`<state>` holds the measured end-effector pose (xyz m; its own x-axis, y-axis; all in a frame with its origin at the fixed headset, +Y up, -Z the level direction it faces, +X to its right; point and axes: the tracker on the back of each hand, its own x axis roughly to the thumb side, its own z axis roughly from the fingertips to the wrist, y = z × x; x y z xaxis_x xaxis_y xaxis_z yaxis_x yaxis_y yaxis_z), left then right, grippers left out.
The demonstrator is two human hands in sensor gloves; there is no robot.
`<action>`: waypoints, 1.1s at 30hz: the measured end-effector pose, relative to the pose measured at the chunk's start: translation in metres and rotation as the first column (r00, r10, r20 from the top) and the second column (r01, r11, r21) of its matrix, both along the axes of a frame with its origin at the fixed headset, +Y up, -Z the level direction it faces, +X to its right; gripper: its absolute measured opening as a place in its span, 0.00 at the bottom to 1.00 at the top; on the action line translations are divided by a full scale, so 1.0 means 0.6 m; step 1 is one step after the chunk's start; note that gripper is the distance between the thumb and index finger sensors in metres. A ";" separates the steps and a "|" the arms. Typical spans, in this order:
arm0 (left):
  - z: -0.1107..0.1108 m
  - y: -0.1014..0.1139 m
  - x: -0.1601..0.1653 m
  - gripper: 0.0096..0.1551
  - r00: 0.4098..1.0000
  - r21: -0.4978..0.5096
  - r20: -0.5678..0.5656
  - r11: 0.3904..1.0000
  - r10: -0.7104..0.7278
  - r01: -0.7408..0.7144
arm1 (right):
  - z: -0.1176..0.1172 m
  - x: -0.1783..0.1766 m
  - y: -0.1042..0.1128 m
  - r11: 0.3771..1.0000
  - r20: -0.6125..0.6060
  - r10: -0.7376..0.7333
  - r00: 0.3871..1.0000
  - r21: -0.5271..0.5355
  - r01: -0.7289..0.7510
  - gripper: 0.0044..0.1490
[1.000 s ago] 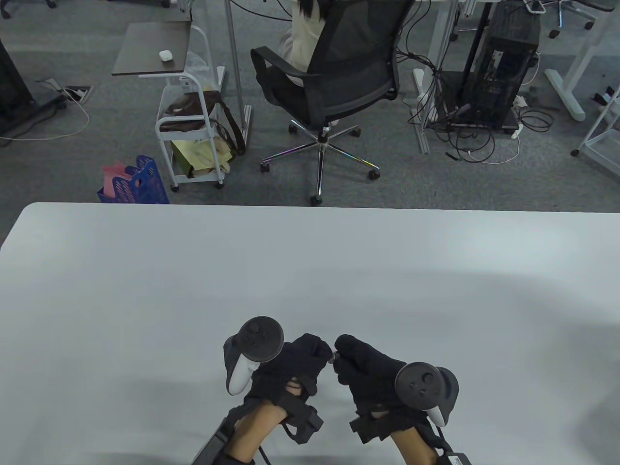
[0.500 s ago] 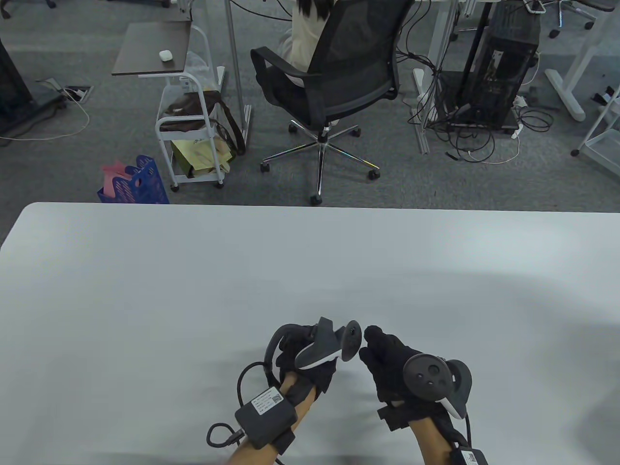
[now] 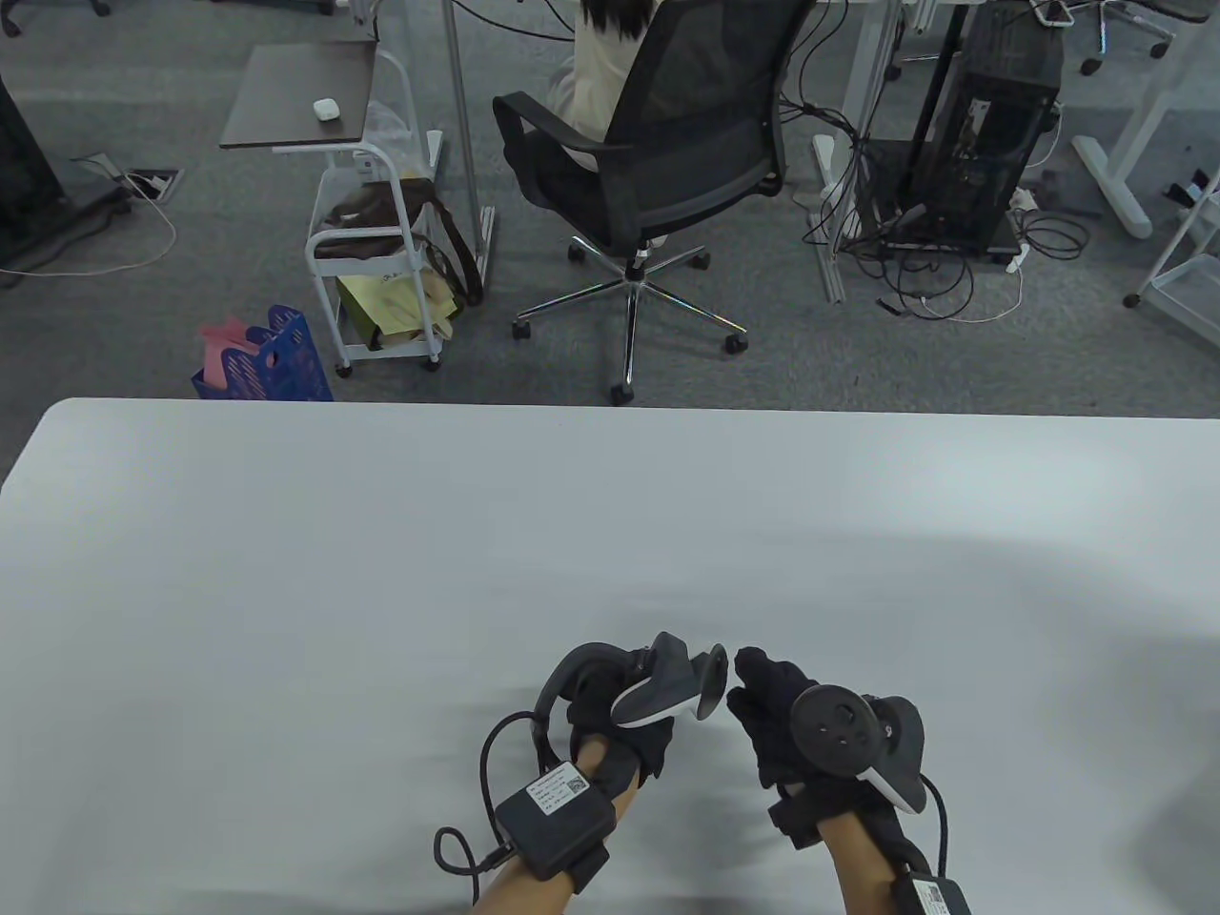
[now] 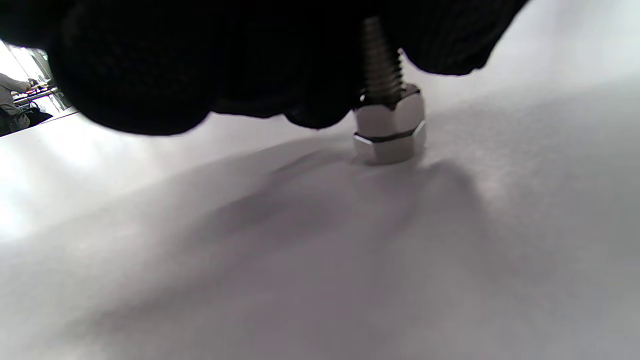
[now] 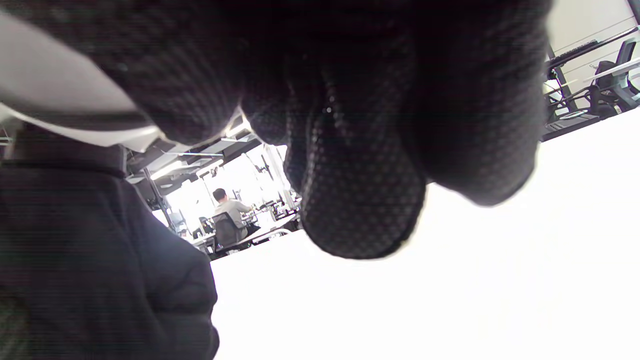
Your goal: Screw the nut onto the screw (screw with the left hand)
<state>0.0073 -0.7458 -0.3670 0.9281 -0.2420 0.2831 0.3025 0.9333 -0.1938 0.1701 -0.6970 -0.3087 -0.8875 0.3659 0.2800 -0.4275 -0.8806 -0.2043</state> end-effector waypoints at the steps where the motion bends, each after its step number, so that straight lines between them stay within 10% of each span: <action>1: 0.000 0.000 0.000 0.30 1.000 0.012 0.003 1.000 -0.008 0.008 | 0.000 0.000 -0.001 1.000 0.002 0.002 1.000 -0.002 -0.002 0.30; 11: 0.012 0.042 -0.035 0.39 0.986 0.069 -0.011 0.984 0.164 -0.163 | -0.002 0.004 0.000 1.000 0.014 0.013 1.000 0.008 -0.013 0.30; 20: 0.040 0.119 -0.203 0.44 0.922 0.241 -0.043 0.900 0.384 -0.364 | 0.011 -0.003 0.026 0.943 0.094 0.241 0.966 0.212 -0.256 0.36; 33: 0.067 0.098 -0.307 0.46 0.888 0.310 -0.080 0.858 0.452 -0.409 | 0.014 0.012 0.039 0.839 0.213 0.442 0.871 0.247 -0.486 0.42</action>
